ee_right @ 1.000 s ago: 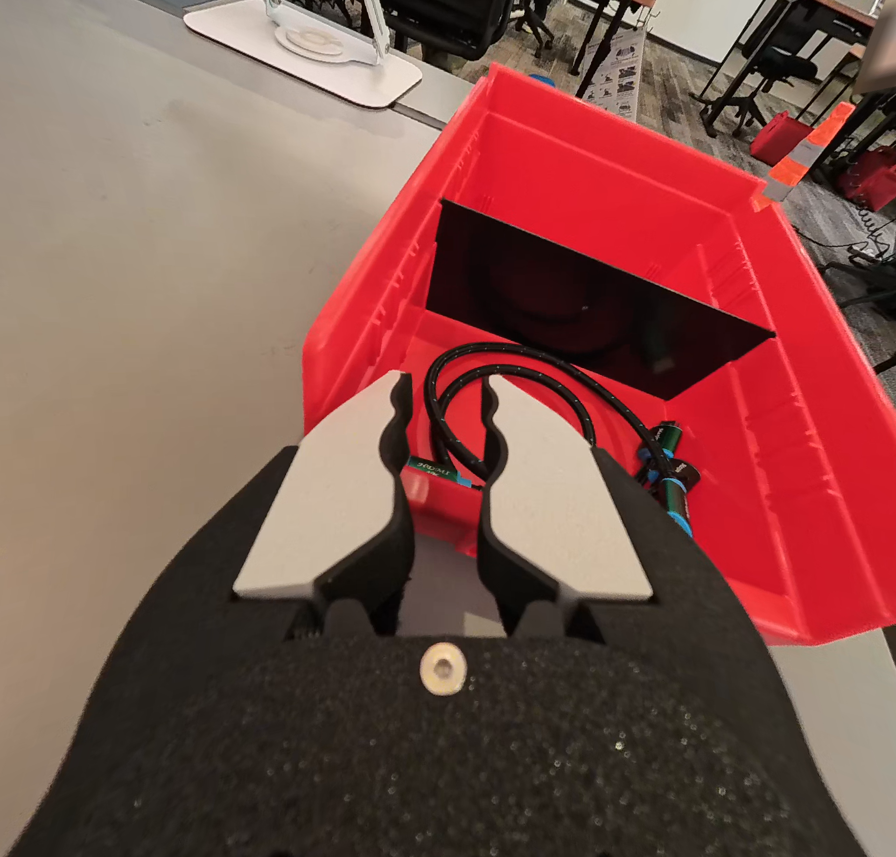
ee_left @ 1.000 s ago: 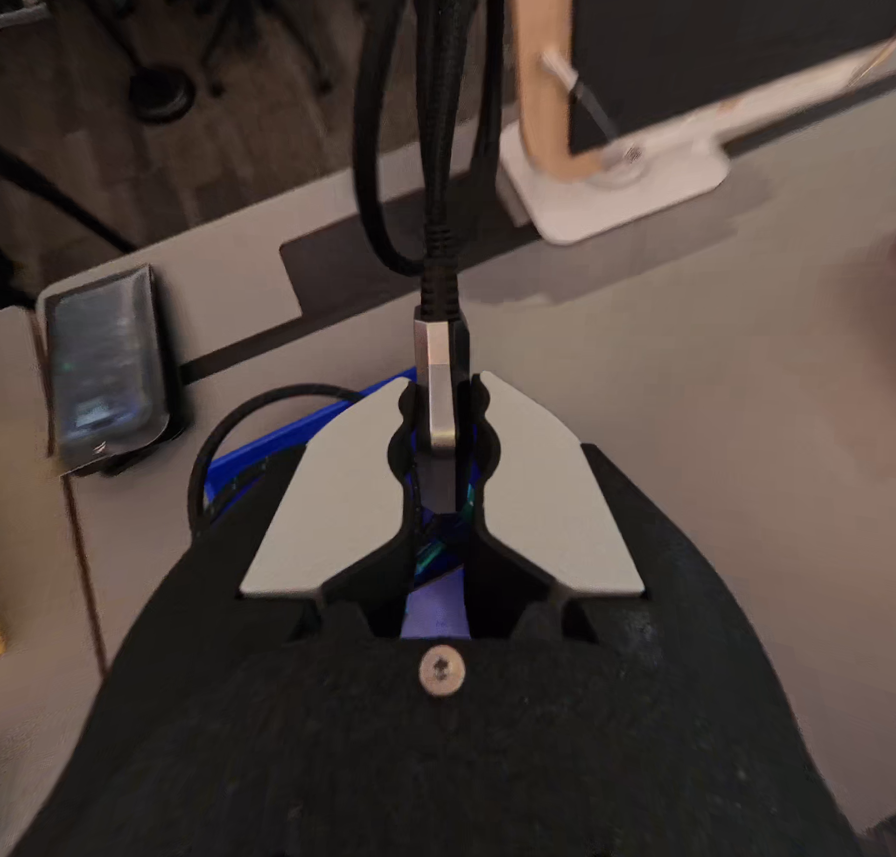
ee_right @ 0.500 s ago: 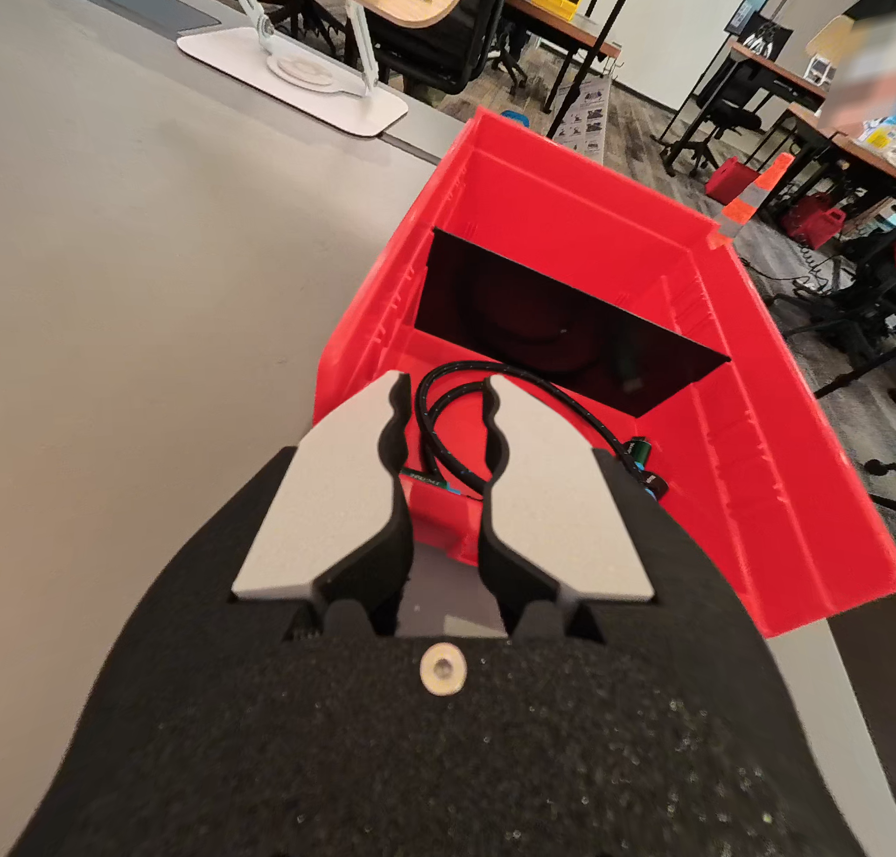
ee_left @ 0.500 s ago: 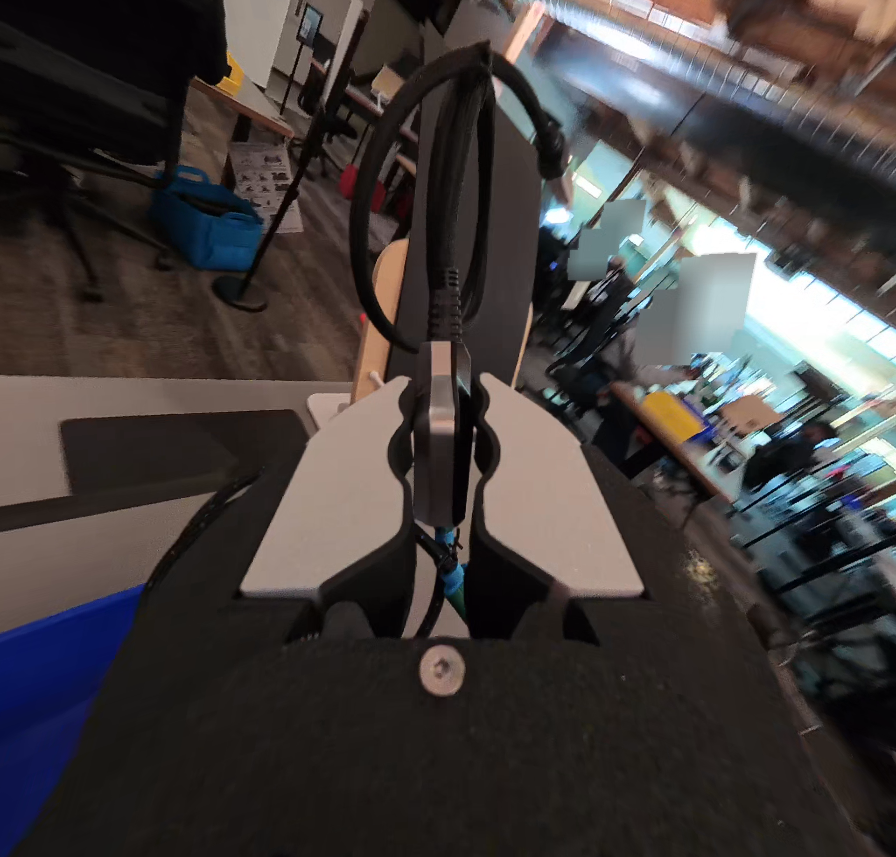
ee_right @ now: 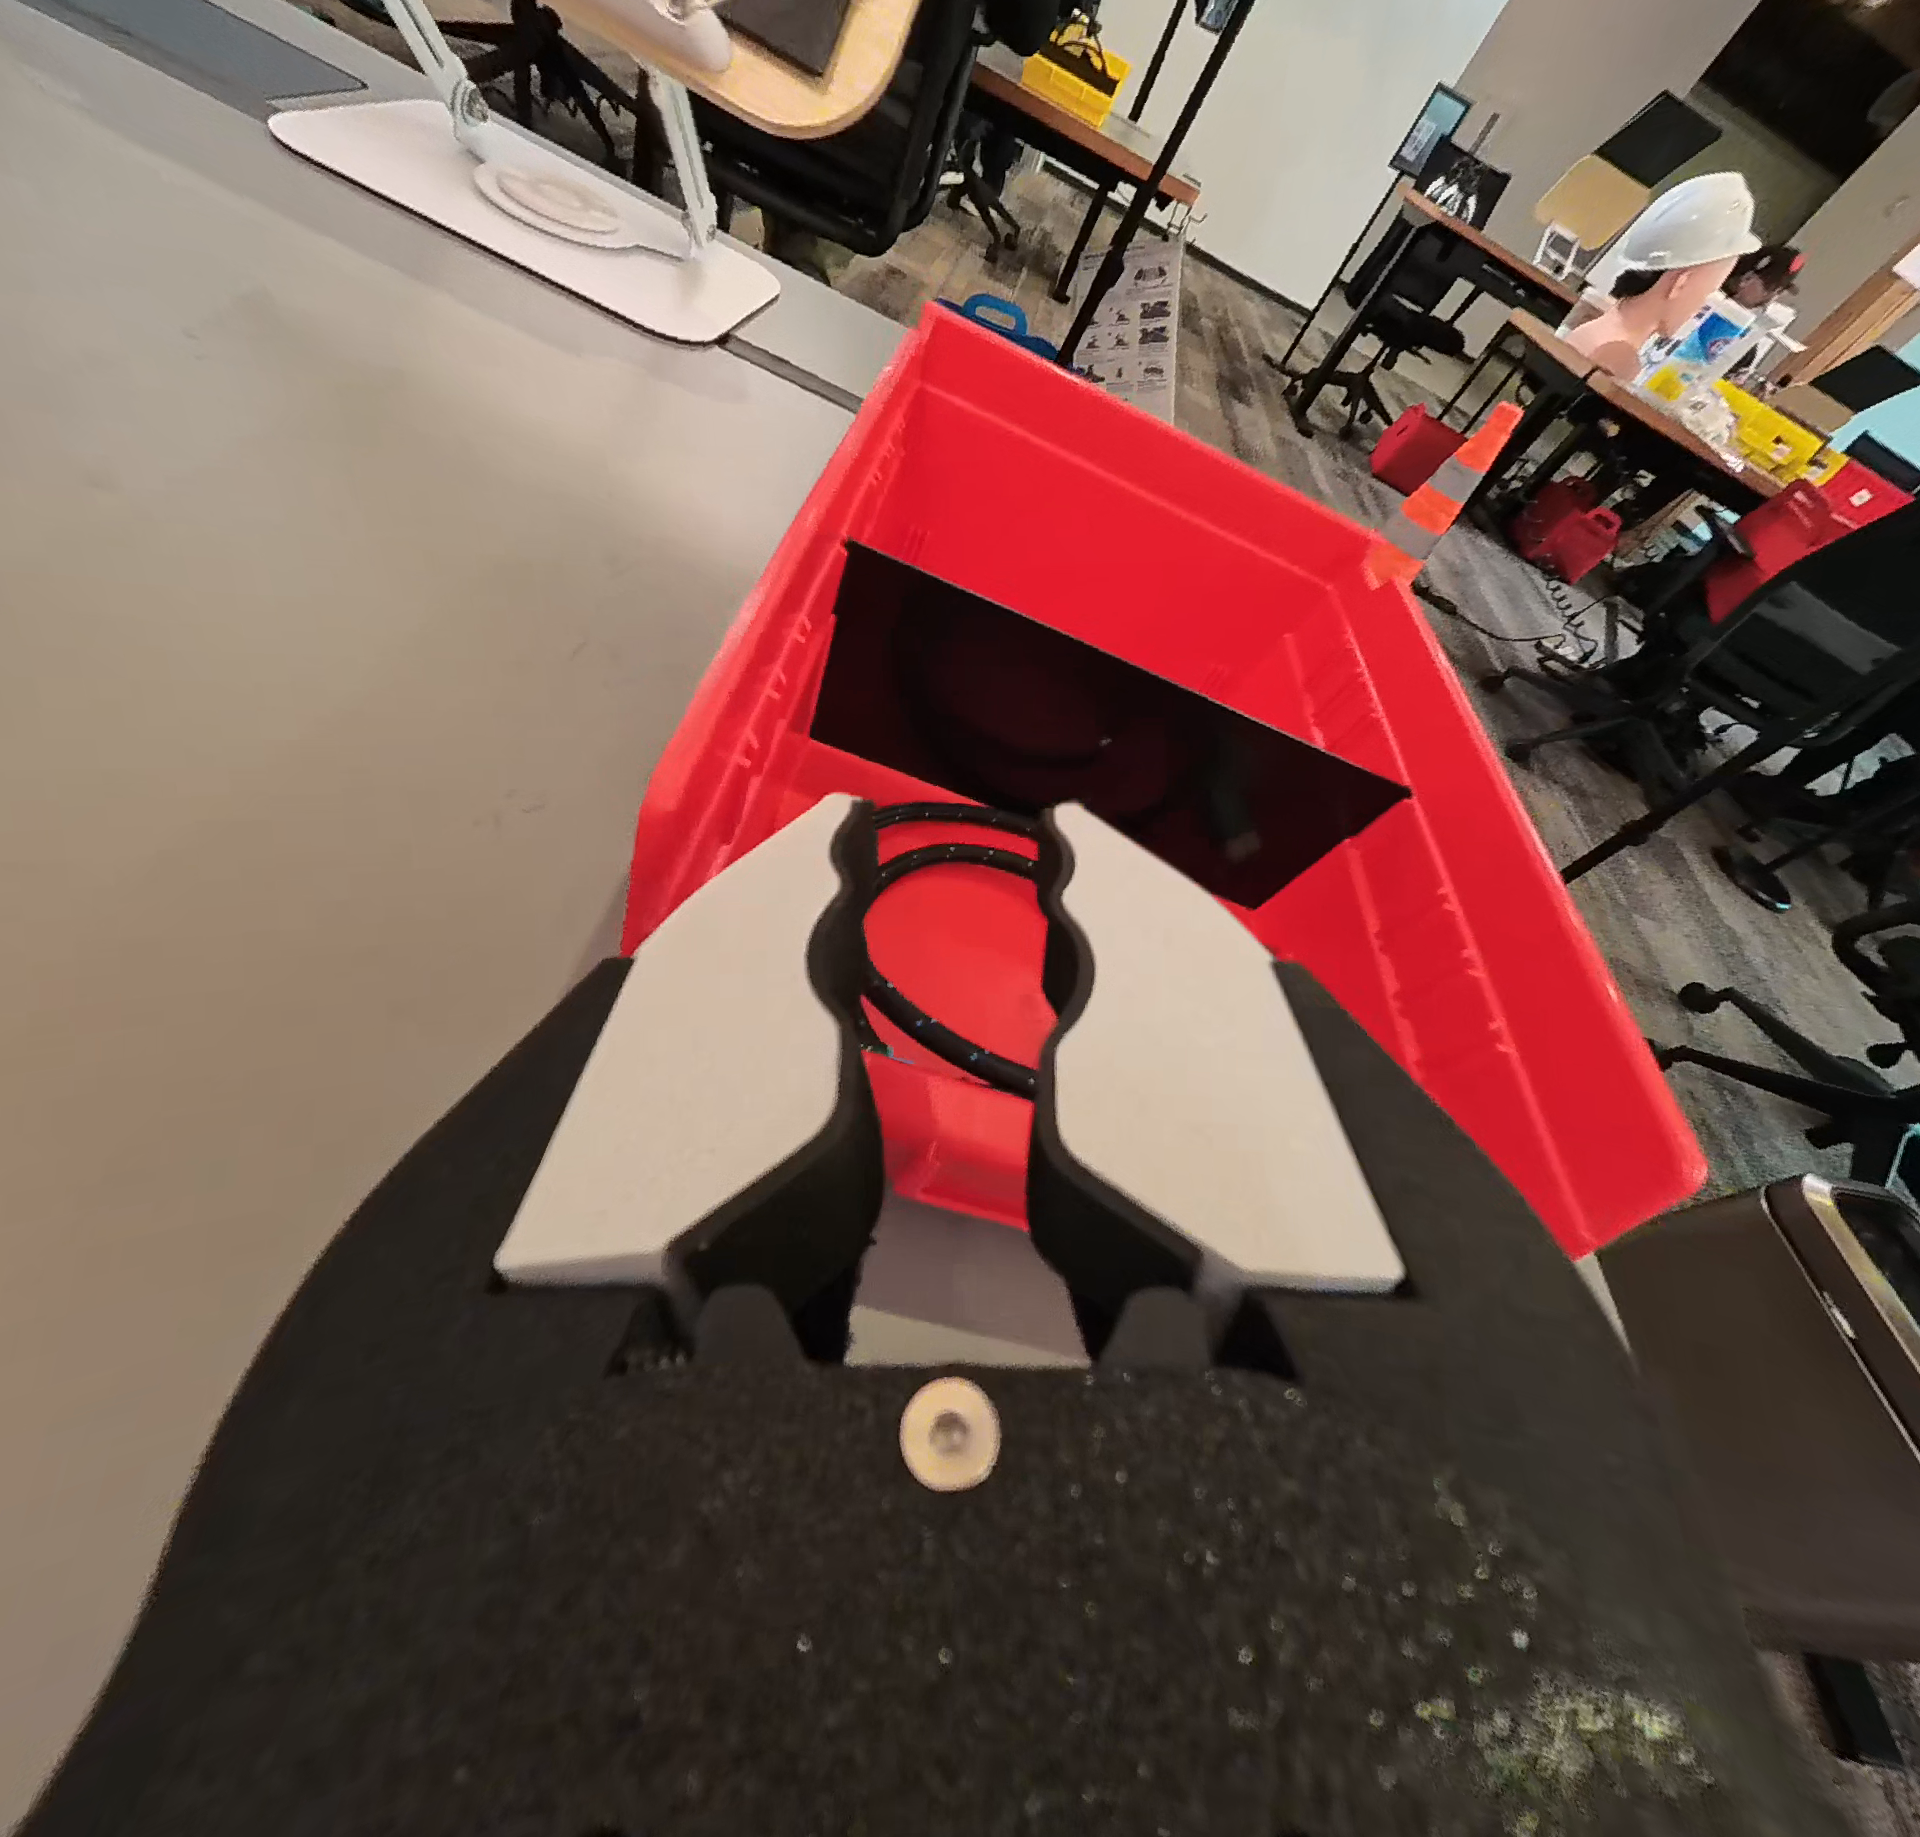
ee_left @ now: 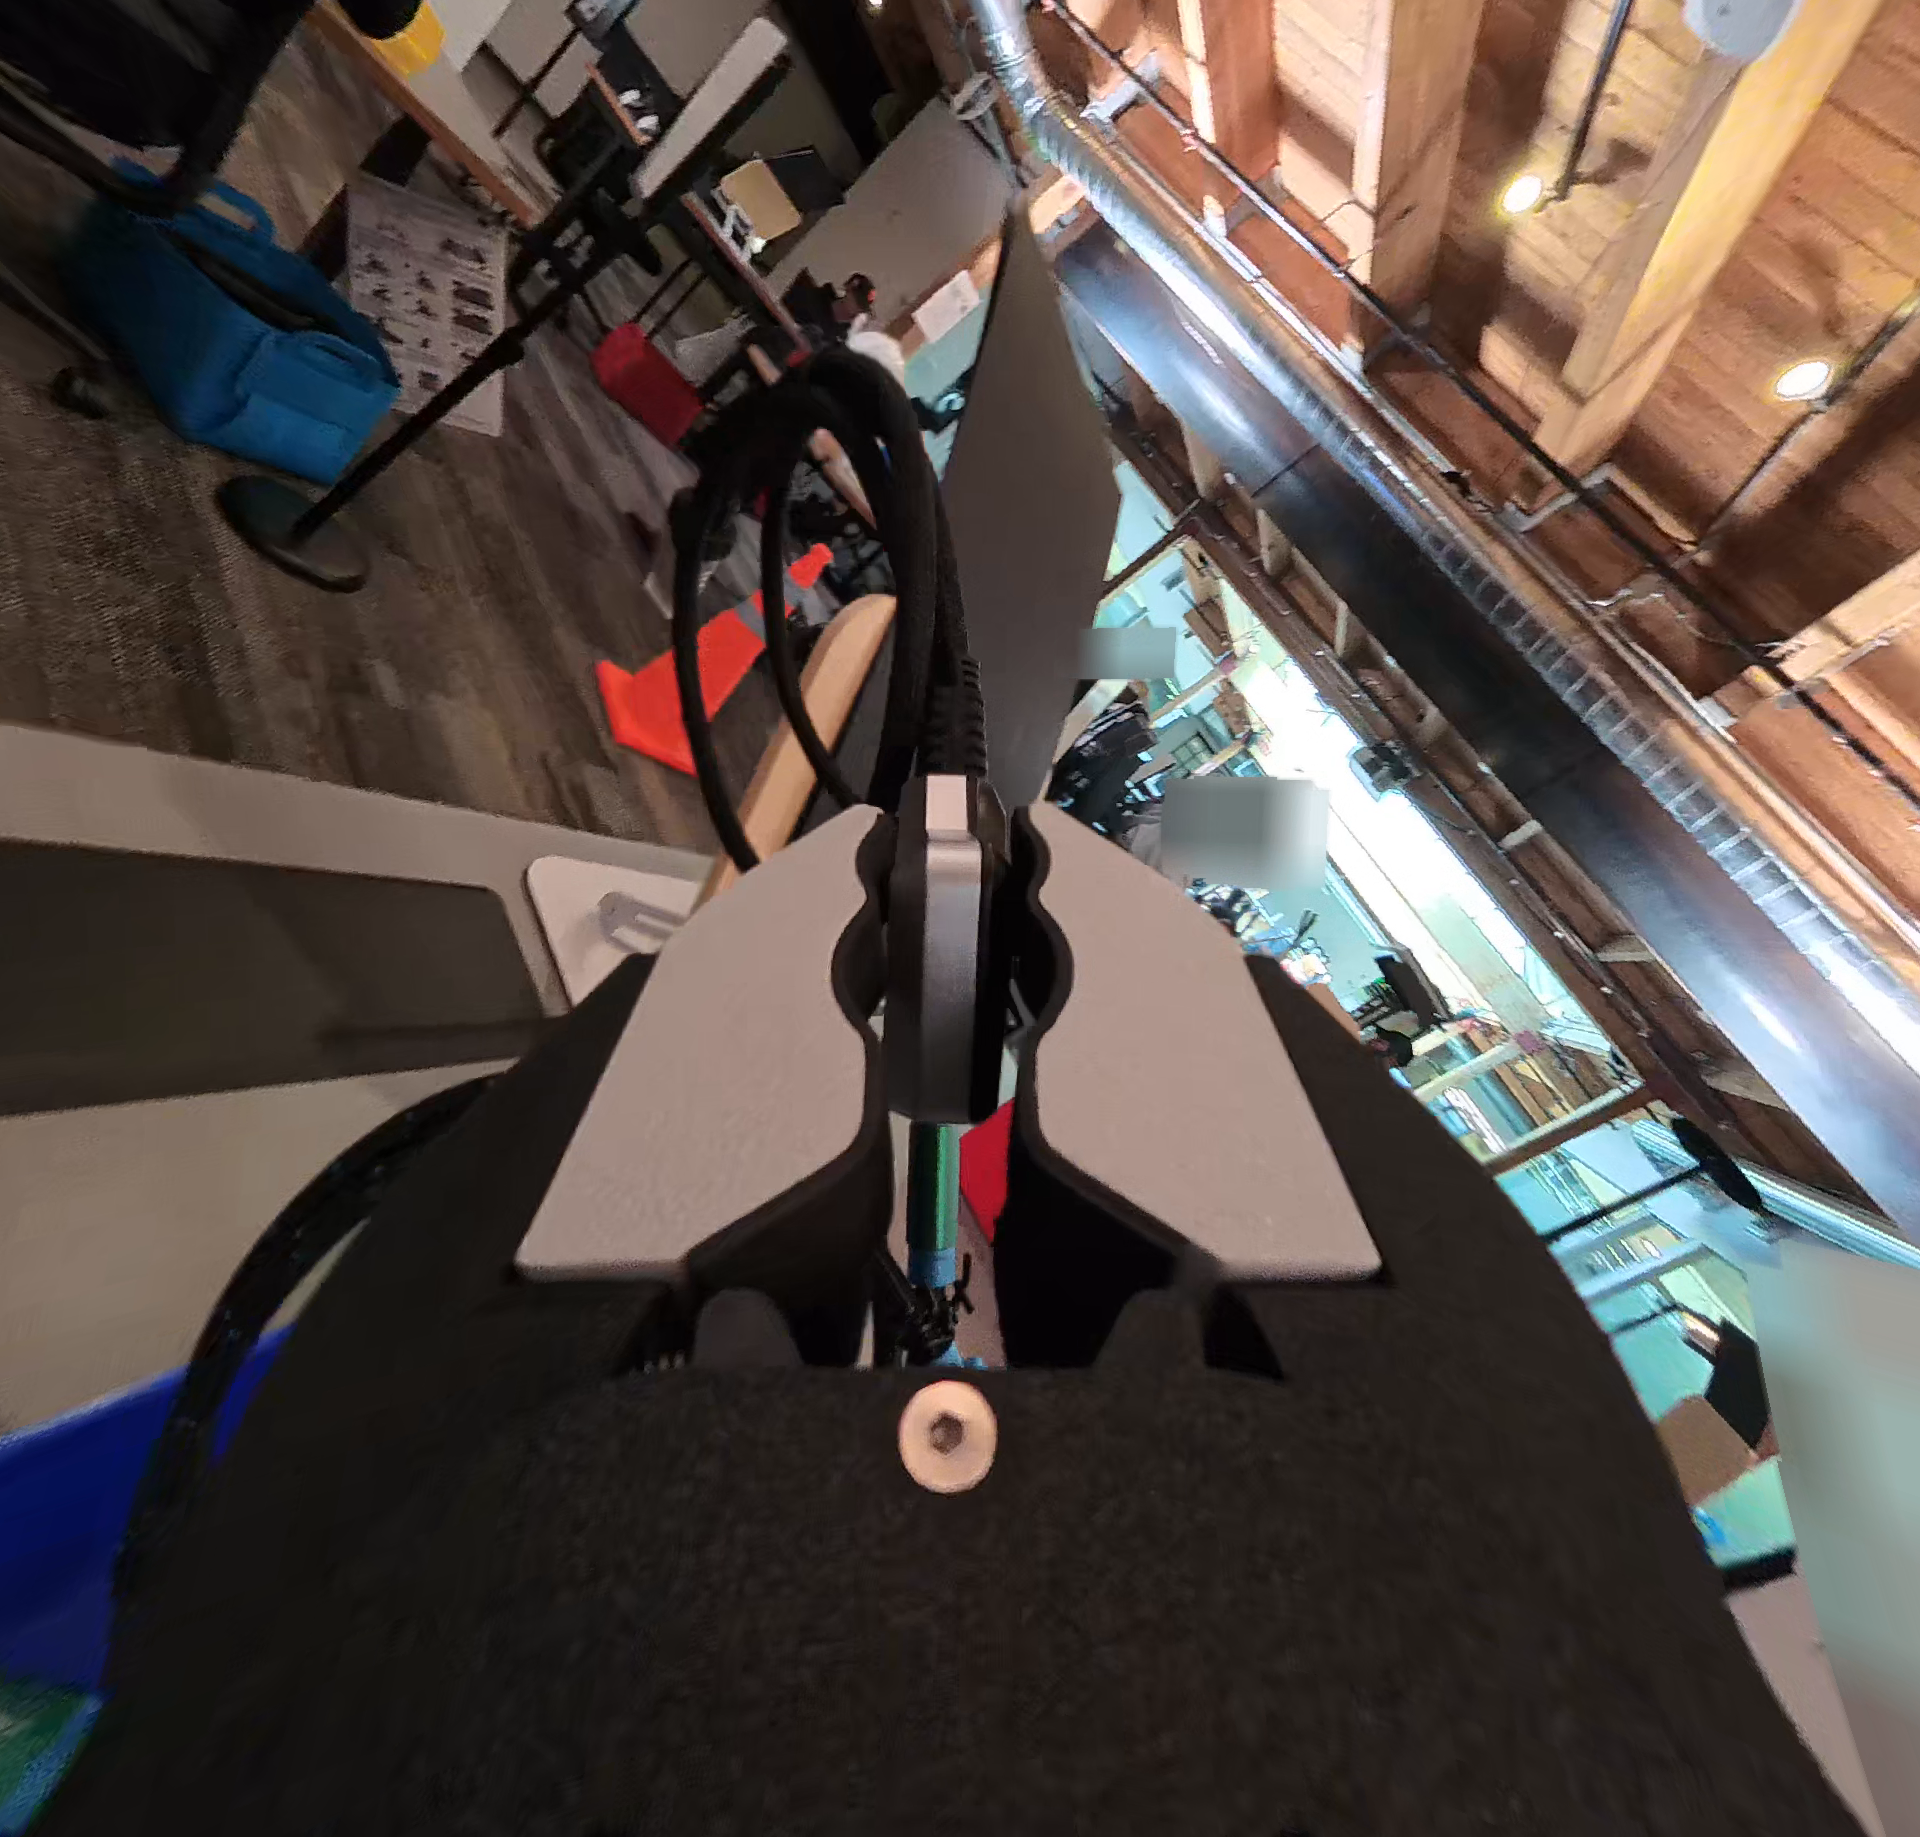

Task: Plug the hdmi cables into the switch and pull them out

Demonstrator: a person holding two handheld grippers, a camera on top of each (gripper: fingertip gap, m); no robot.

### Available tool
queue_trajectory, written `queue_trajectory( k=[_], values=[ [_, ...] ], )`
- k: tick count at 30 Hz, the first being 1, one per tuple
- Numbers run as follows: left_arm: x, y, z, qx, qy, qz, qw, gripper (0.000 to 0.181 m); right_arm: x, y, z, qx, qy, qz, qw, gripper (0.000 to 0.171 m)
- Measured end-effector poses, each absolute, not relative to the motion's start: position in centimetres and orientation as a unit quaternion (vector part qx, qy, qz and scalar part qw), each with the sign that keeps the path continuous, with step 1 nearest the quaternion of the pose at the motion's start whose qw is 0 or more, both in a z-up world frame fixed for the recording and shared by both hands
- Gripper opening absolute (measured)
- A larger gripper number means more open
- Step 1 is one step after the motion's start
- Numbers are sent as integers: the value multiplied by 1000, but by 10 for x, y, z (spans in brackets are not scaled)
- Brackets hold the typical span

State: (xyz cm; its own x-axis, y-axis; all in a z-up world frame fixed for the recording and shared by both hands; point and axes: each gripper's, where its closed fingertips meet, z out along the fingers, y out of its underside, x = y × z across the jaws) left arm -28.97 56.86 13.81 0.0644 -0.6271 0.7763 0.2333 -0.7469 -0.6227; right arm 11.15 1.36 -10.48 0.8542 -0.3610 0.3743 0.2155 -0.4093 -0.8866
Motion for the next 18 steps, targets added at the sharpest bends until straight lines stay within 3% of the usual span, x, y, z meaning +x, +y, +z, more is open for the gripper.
queue_trajectory(
  k=[4, 7, 9, 14, 18],
  values=[
    [-292, 562, 172, -610, 176, -701, 325, 21, 114, 5, -86, -781, 54, -328, 528, 30],
    [-292, 556, 183, -595, 185, -713, 320, 21, 97, 0, -32, -733, 31, -410, 542, 28],
    [-288, 555, 182, -599, 193, -711, 314, 20, 63, 22, -6, -733, -23, -390, 557, 26],
    [-272, 556, 167, -631, 203, -688, 296, 21, -100, 152, 12, -765, -169, -37, 620, 37],
    [-262, 553, 160, -646, 199, -682, 279, 21, -208, 274, 22, -734, -244, 185, 607, 44]
  ],
)
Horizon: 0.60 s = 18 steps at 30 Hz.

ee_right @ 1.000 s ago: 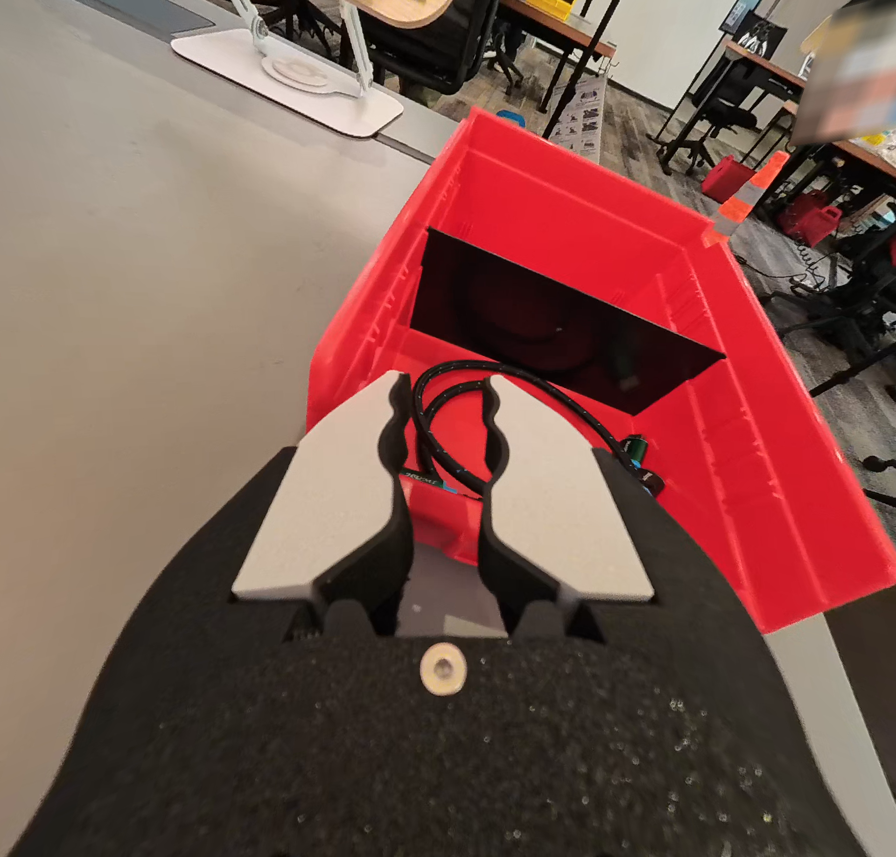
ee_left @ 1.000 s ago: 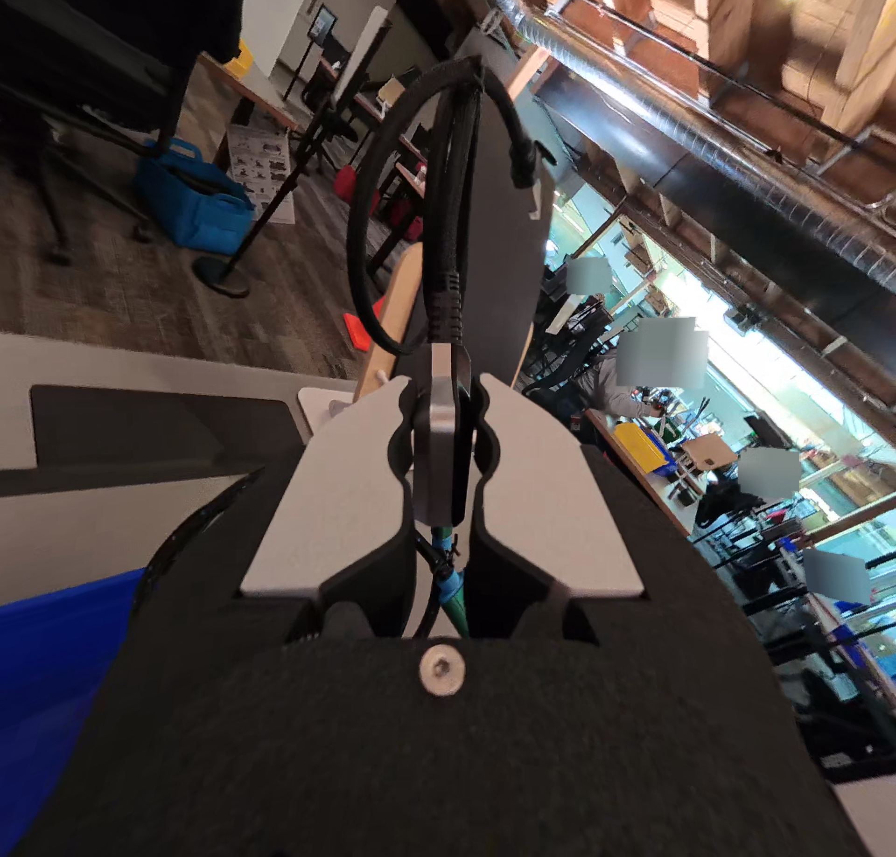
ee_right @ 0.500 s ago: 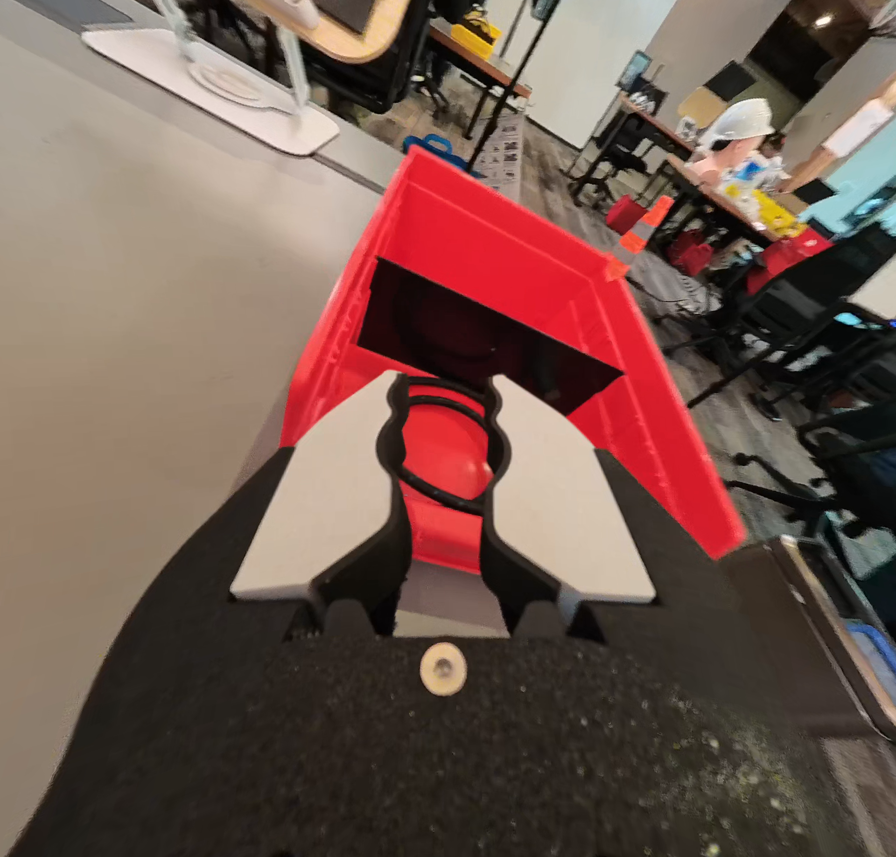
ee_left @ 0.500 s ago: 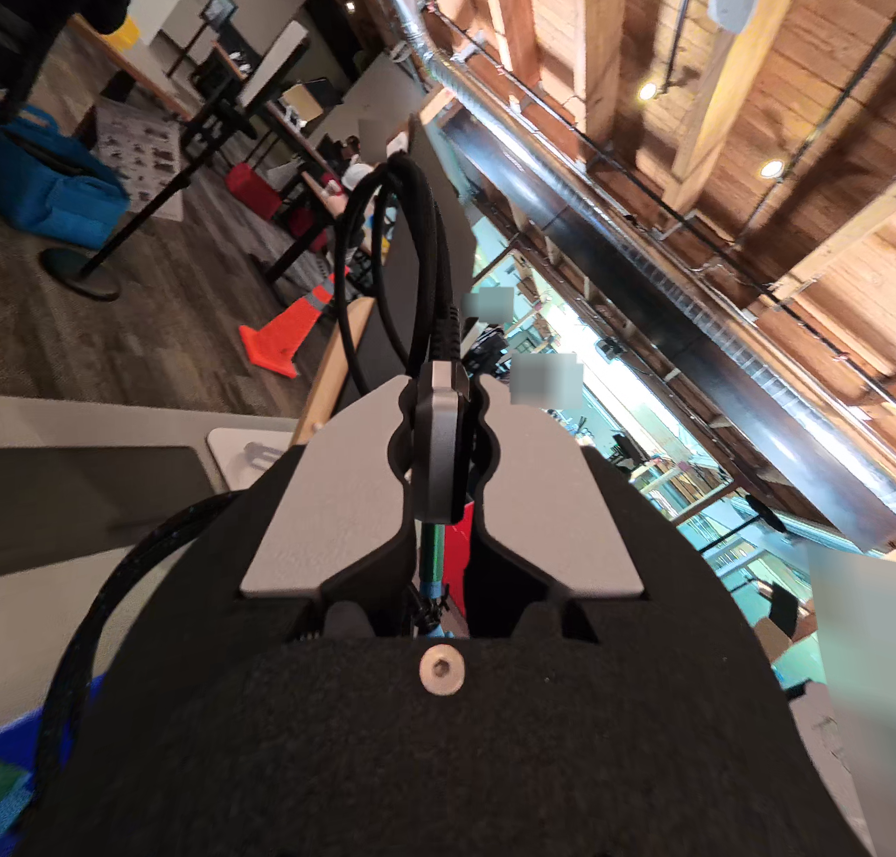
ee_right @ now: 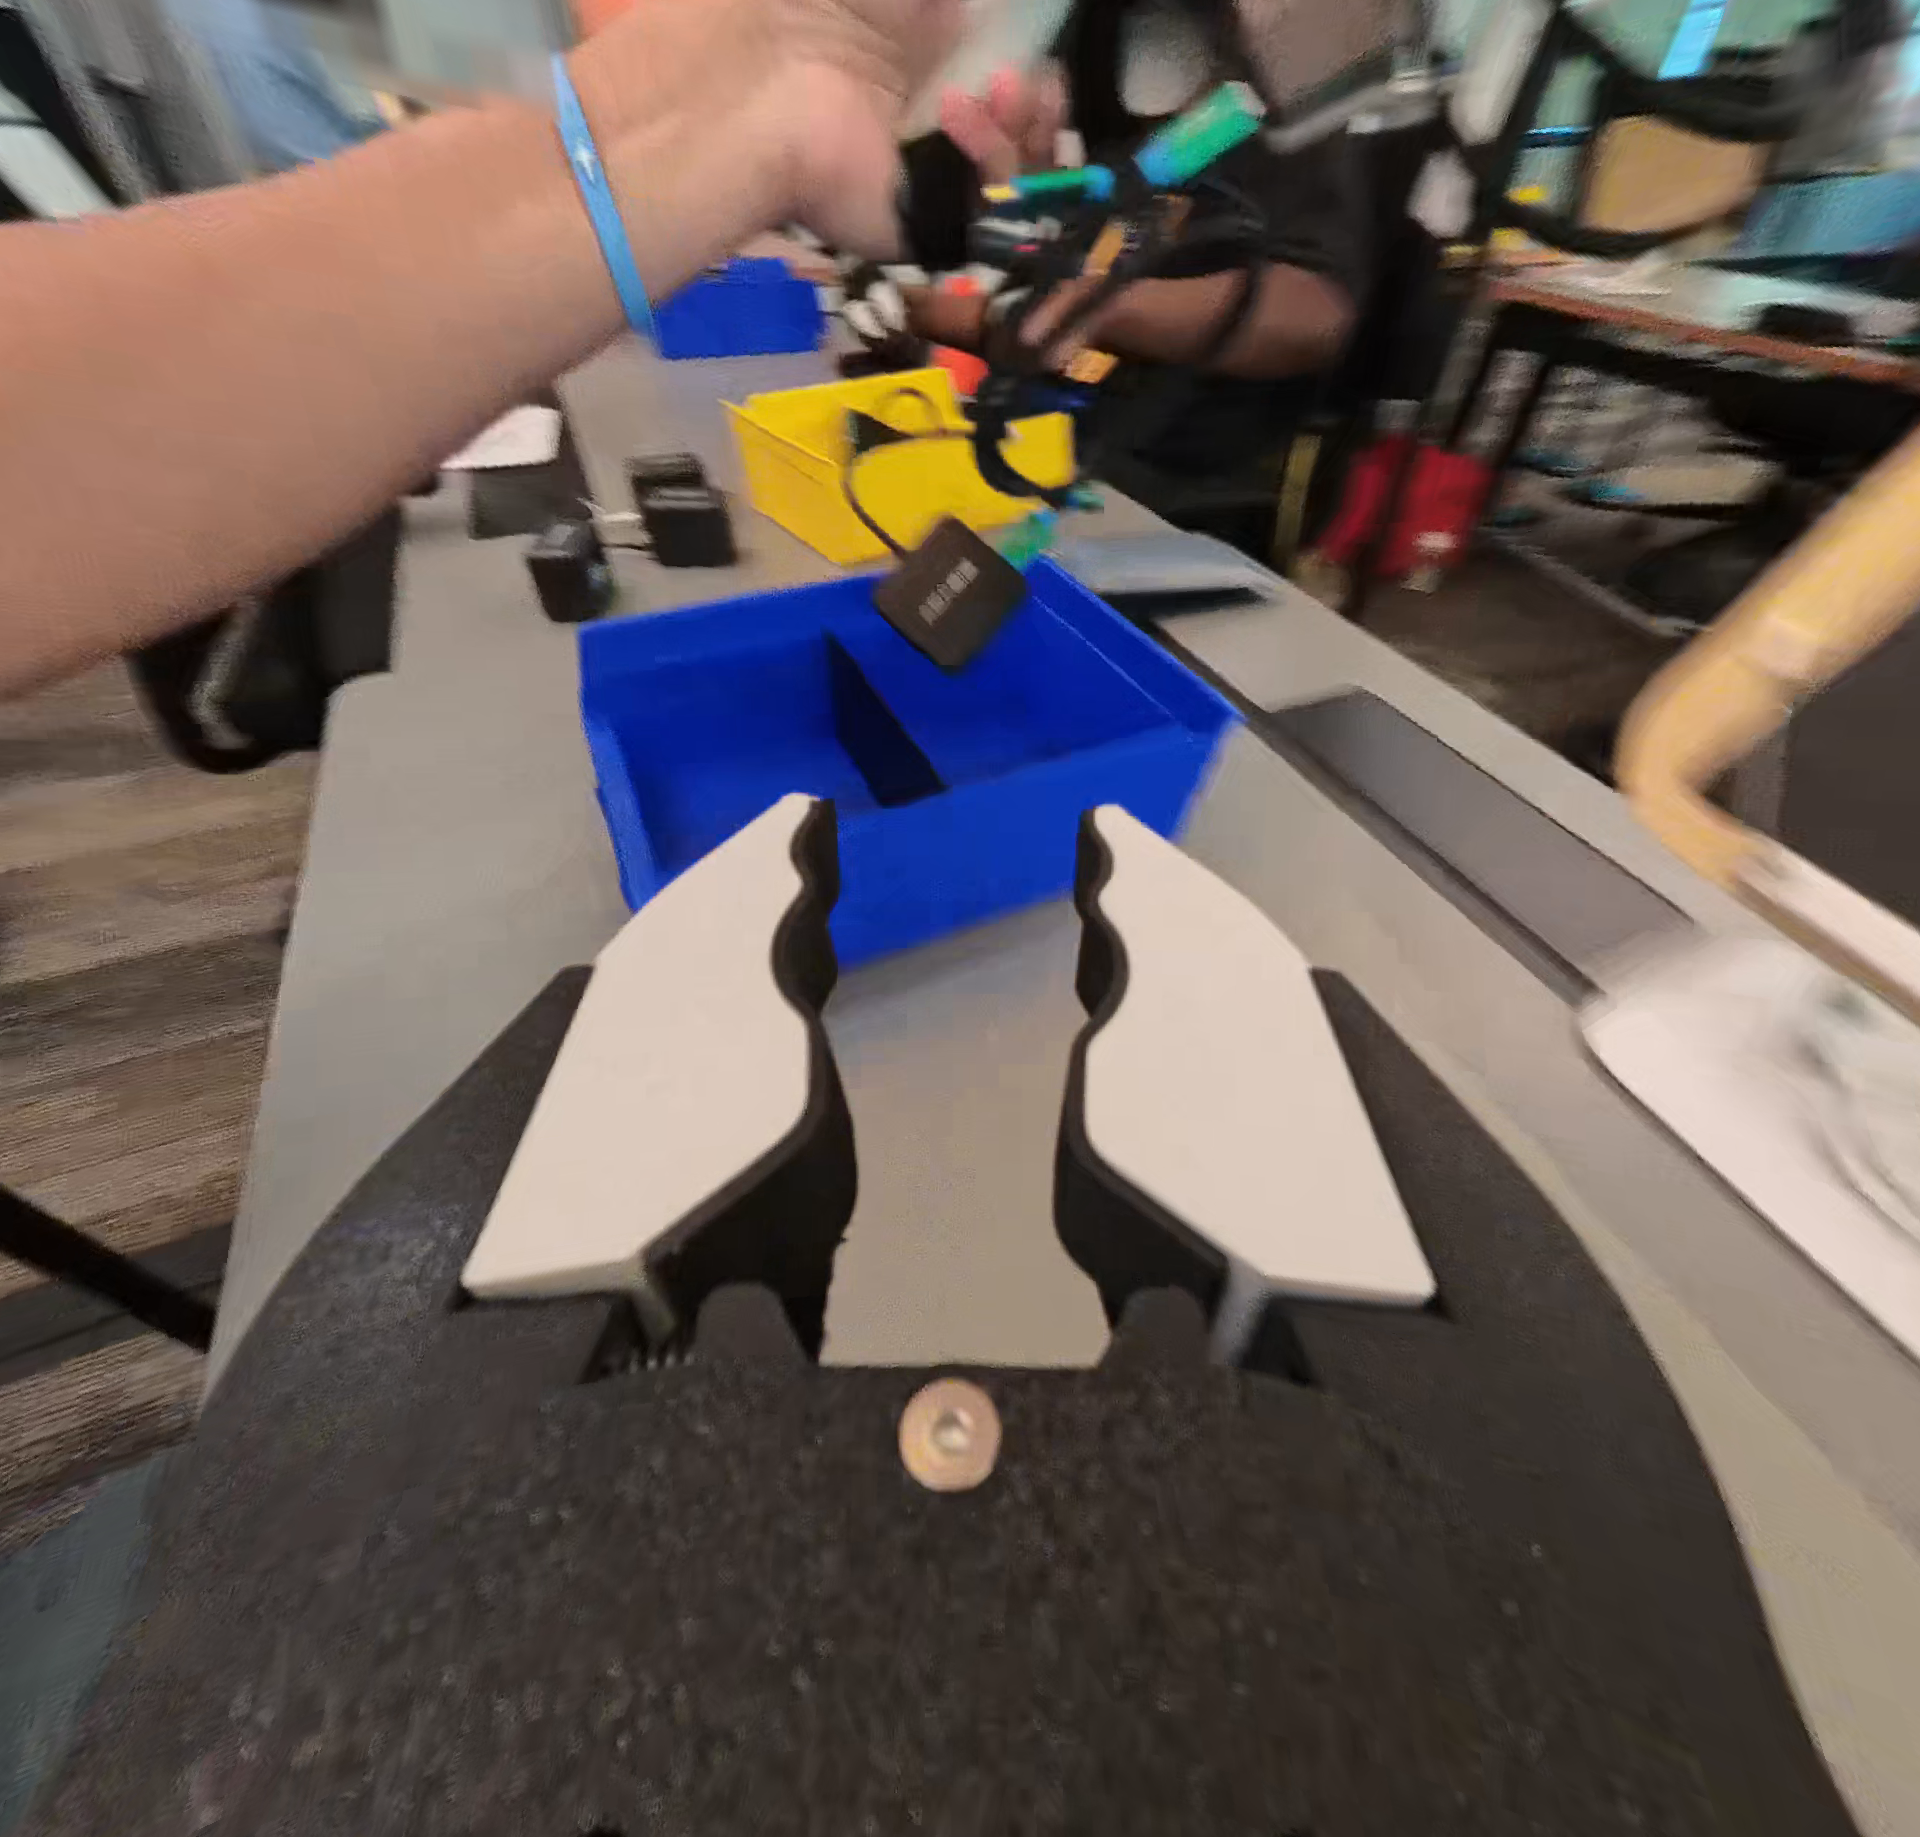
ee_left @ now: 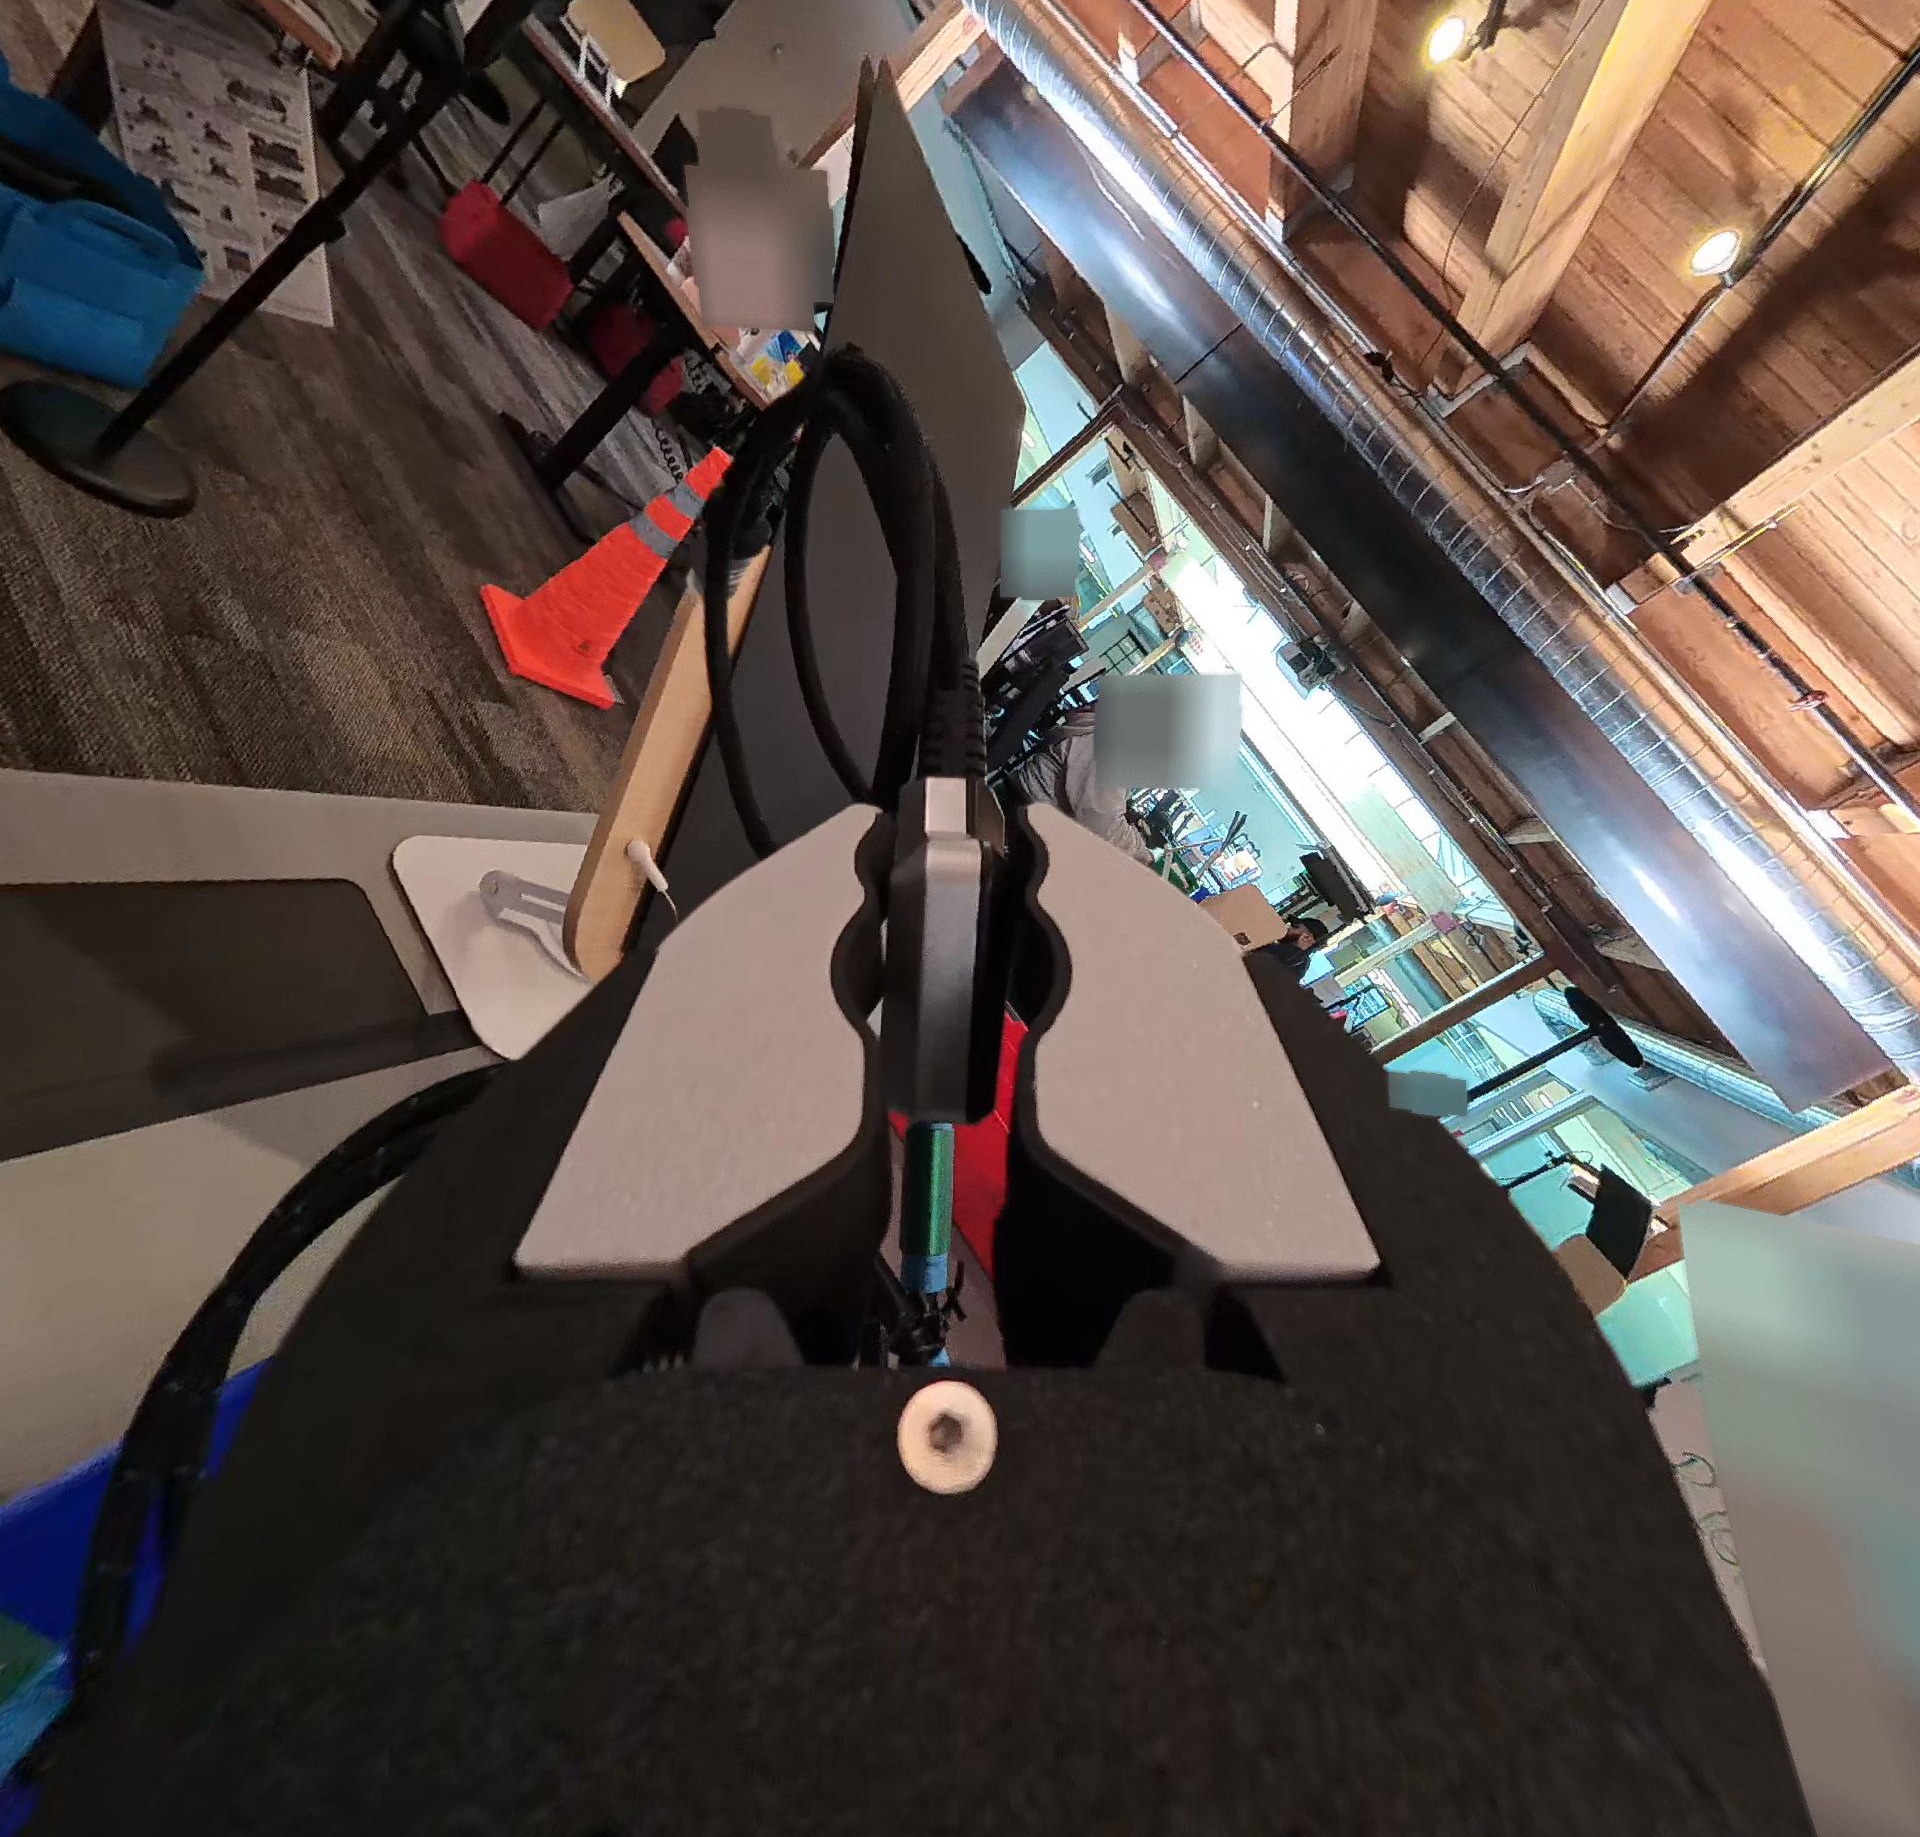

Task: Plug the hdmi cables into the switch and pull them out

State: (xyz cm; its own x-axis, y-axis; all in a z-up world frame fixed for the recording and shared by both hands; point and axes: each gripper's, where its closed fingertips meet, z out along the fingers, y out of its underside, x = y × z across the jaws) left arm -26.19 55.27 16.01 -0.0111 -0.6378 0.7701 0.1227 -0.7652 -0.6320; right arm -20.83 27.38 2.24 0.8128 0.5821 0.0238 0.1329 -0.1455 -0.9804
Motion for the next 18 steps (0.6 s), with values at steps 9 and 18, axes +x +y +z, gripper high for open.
queue_trajectory(
  k=[9, 18],
  values=[
    [-248, 538, 158, -646, 214, -685, 261, 21, -293, 445, 25, -736, -249, 303, 551, 46],
    [-191, 491, 117, -650, 279, -681, 188, 21, -239, 435, 19, -730, -184, 327, 571, 45]
  ],
)
